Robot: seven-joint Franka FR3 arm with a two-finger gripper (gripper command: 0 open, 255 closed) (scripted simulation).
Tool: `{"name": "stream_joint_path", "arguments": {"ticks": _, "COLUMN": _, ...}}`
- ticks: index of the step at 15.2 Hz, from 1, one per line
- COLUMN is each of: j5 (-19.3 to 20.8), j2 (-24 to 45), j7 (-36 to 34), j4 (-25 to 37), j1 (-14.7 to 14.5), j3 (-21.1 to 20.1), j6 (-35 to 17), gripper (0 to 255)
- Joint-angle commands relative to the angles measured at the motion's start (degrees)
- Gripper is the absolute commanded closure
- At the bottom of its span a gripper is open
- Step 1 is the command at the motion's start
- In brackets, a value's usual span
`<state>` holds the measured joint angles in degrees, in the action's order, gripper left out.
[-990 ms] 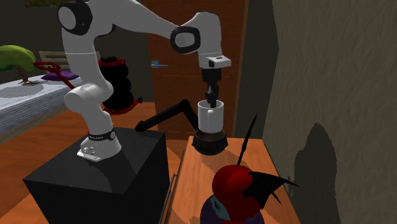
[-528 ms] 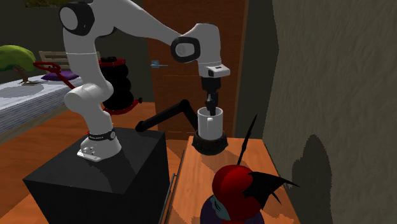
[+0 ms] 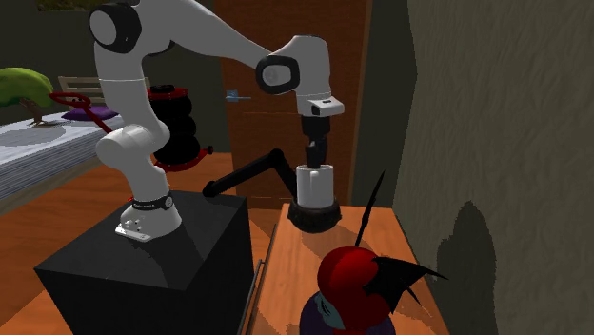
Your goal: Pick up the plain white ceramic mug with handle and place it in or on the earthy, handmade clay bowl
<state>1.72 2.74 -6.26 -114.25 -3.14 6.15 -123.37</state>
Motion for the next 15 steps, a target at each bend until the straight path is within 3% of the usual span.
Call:
{"name": "stream_joint_path", "arguments": {"ticks": 1, "j5": 0.00, "j2": 0.00, "j7": 0.00, "j4": 0.00, "j1": 0.00, "j3": 0.00, "j6": 0.00, "gripper": 0}}
{"name": "stream_joint_path", "arguments": {"ticks": 4, "j5": 0.00, "j2": 0.00, "j7": 0.00, "j4": 0.00, "j1": 0.00, "j3": 0.00, "j6": -0.01, "gripper": 0}}
{"name": "stream_joint_path", "arguments": {"ticks": 8, "j5": 0.24, "j2": -2.72, "j7": -0.18, "j4": 4.06, "j1": -0.16, "j3": -0.12, "j6": 6.76, "gripper": 0}}
{"name": "stream_joint_path", "arguments": {"ticks": 15, "j5": 0.24, "j2": -2.72, "j7": -0.18, "j4": 4.06, "j1": -0.16, "j3": -0.12, "j6": 6.76, "gripper": 0}}
